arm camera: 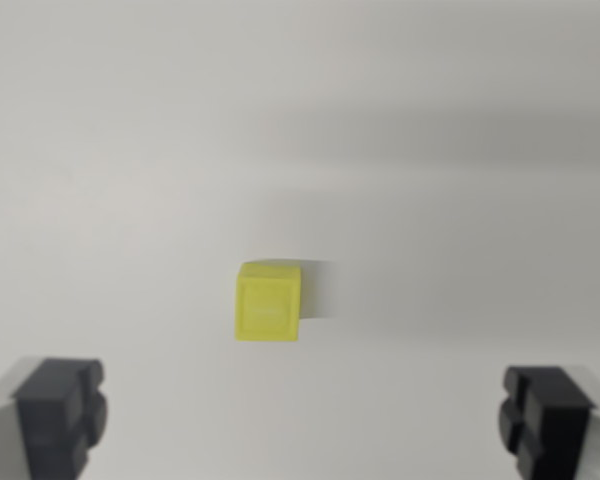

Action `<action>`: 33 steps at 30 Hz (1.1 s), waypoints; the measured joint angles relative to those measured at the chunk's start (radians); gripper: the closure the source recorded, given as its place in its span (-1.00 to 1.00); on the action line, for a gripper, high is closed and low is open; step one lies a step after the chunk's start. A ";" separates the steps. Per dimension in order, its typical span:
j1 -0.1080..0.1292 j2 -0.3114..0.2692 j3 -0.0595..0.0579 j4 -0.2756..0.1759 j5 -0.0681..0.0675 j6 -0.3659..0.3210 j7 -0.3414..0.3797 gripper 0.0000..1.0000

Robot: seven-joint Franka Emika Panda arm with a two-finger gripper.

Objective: Pick yellow cube

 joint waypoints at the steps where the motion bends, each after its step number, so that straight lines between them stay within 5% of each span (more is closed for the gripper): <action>1: 0.000 0.000 0.000 0.000 0.000 0.000 0.000 -1.00; 33: 0.003 0.007 0.000 -0.100 0.002 0.089 0.013 -1.00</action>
